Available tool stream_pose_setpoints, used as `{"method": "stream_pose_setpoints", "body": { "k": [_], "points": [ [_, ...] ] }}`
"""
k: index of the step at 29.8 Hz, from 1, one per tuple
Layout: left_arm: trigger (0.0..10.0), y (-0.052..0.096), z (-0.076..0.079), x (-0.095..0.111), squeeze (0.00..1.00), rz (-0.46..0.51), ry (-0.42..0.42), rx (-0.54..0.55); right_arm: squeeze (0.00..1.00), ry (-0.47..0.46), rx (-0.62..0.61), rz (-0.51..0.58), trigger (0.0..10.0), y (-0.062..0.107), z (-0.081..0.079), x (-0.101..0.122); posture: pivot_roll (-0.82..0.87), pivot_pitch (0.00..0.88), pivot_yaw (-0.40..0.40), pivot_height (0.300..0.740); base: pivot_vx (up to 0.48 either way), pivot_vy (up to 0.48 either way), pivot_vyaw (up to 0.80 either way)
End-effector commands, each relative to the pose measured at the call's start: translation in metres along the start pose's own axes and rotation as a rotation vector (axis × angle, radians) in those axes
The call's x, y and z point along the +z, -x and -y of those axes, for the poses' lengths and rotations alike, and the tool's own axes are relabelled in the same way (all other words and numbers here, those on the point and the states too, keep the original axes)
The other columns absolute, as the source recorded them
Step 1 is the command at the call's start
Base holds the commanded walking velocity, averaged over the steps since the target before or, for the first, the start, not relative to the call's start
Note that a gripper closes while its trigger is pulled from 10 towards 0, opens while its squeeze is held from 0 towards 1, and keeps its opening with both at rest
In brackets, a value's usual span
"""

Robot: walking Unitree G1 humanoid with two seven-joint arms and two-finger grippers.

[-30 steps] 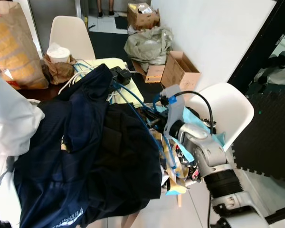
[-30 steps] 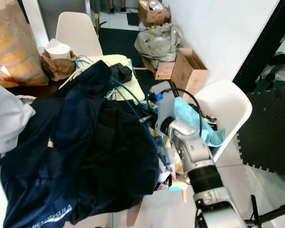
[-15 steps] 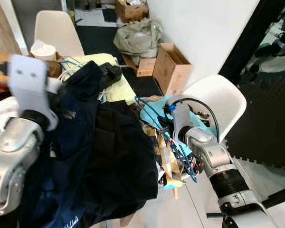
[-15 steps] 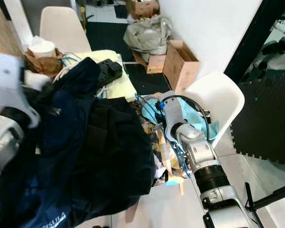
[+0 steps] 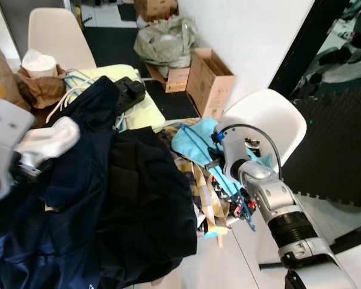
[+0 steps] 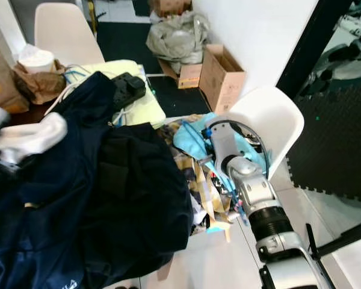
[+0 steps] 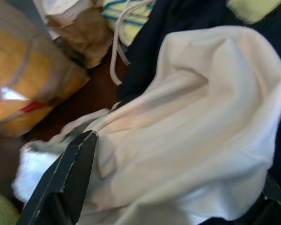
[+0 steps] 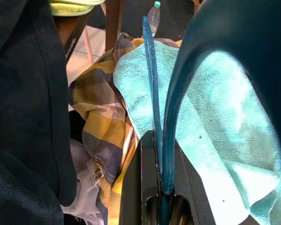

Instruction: Hang hanger

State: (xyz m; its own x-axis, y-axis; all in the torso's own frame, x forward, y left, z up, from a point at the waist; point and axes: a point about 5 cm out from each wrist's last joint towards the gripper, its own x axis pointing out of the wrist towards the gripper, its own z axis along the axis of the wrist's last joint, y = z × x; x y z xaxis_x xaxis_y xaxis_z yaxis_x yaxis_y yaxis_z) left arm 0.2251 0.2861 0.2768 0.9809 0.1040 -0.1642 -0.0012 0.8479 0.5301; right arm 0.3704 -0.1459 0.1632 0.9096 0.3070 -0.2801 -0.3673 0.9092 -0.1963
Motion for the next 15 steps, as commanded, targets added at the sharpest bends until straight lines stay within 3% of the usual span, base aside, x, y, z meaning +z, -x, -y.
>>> {"method": "stream_pose_setpoints", "body": {
  "k": [1,6,7,8,9,15],
  "points": [
    [10.0,0.010,-0.008,0.015,1.00,0.077,0.007,-0.008,0.00,-0.066,-0.033,0.073,10.0,0.000,0.006,0.010,0.08,0.149,-0.113,0.740,0.000,0.000,0.00],
    [10.0,0.016,-0.004,0.028,1.00,0.179,0.012,-0.075,0.00,-0.100,-0.034,0.122,10.0,0.000,0.006,0.019,0.08,0.149,-0.113,0.740,0.000,0.000,0.00],
    [10.0,0.020,0.002,0.034,0.18,0.229,0.023,-0.139,0.00,-0.105,-0.041,0.138,10.0,0.000,0.007,0.022,0.08,0.149,-0.112,0.740,0.000,0.000,0.00],
    [10.0,0.020,0.002,0.034,0.18,0.229,0.023,-0.139,0.00,-0.105,-0.041,0.138,10.0,0.000,0.007,0.022,0.08,0.149,-0.112,0.740,0.000,0.000,0.00],
    [10.0,0.022,0.005,0.038,0.00,0.251,0.015,-0.165,0.00,-0.110,-0.049,0.147,10.0,0.000,0.009,0.023,0.08,0.151,-0.111,0.740,0.000,0.000,0.00],
    [10.0,0.022,0.005,0.037,0.00,0.249,-0.002,-0.170,0.00,-0.124,-0.065,0.163,10.0,0.002,0.011,0.025,0.08,0.157,-0.109,0.740,0.000,0.000,0.00]
  ]
}}
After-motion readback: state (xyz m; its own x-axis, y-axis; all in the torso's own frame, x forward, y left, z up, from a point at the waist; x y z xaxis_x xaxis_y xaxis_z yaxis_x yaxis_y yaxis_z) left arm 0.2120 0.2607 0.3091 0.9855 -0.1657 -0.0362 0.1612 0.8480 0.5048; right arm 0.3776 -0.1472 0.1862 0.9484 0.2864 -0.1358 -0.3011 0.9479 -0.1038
